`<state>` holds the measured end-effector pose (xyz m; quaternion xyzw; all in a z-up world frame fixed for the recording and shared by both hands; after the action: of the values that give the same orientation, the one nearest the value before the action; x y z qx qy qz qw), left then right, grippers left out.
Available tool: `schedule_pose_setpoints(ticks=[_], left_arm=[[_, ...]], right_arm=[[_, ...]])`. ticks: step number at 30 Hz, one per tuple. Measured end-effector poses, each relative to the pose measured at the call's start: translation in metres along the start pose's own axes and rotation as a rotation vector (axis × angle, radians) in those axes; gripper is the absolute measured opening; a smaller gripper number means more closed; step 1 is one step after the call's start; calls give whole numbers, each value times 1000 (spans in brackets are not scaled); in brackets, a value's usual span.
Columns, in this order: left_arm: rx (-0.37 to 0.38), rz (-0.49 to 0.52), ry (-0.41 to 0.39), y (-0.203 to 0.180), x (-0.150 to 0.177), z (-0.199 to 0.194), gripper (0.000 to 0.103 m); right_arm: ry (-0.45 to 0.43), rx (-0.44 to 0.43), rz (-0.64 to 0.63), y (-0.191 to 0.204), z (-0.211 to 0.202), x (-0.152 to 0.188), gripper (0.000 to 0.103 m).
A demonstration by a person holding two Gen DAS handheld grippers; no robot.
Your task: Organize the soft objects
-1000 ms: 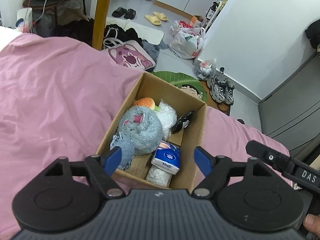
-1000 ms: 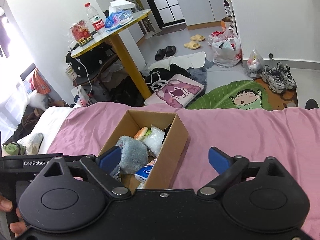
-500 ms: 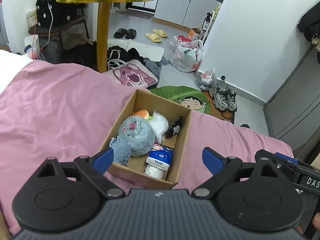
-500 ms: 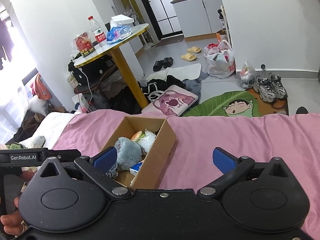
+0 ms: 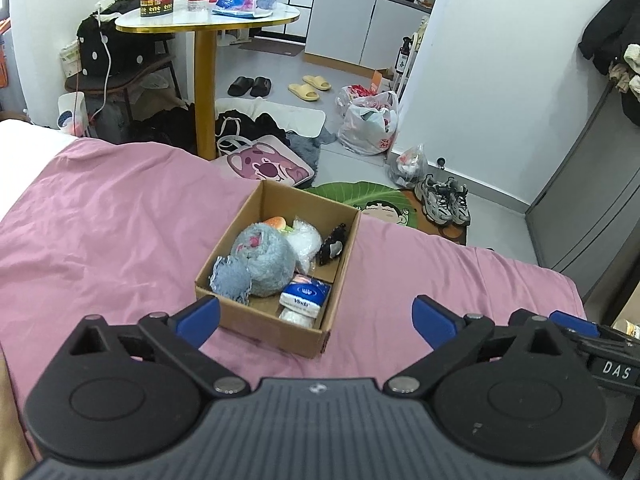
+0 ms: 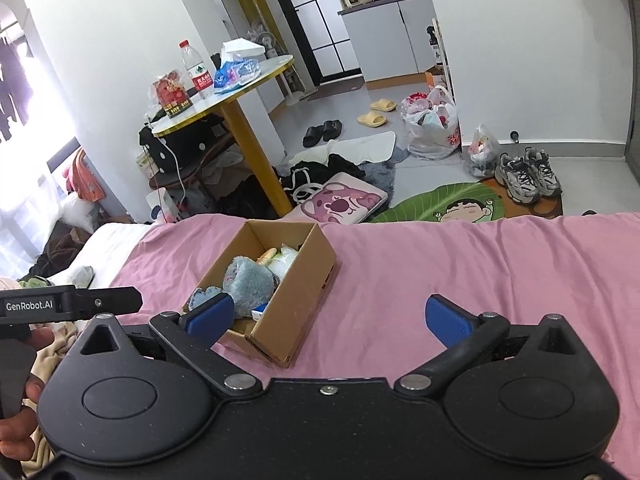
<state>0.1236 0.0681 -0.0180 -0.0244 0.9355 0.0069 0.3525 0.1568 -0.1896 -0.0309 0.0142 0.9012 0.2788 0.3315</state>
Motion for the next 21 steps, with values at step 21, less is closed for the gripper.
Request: schedule_pose_setpoints(ticks=[21], left_arm=[[-19,46,-105,-1,30,-62,102]], right_arm=[[-45,81,-84,28,-81,31,103]])
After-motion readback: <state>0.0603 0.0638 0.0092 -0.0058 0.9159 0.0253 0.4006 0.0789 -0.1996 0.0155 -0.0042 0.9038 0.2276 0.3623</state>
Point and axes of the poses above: each gripper's, at about its wrist camera, not at the fingertips, and z roughly the way its jaws point, y to its left, x to its underside, the point moved 1 cm from there along z, roughly the way its jaws point, and after that the axes turned 14 degrees about z, right-handed, at the moved point
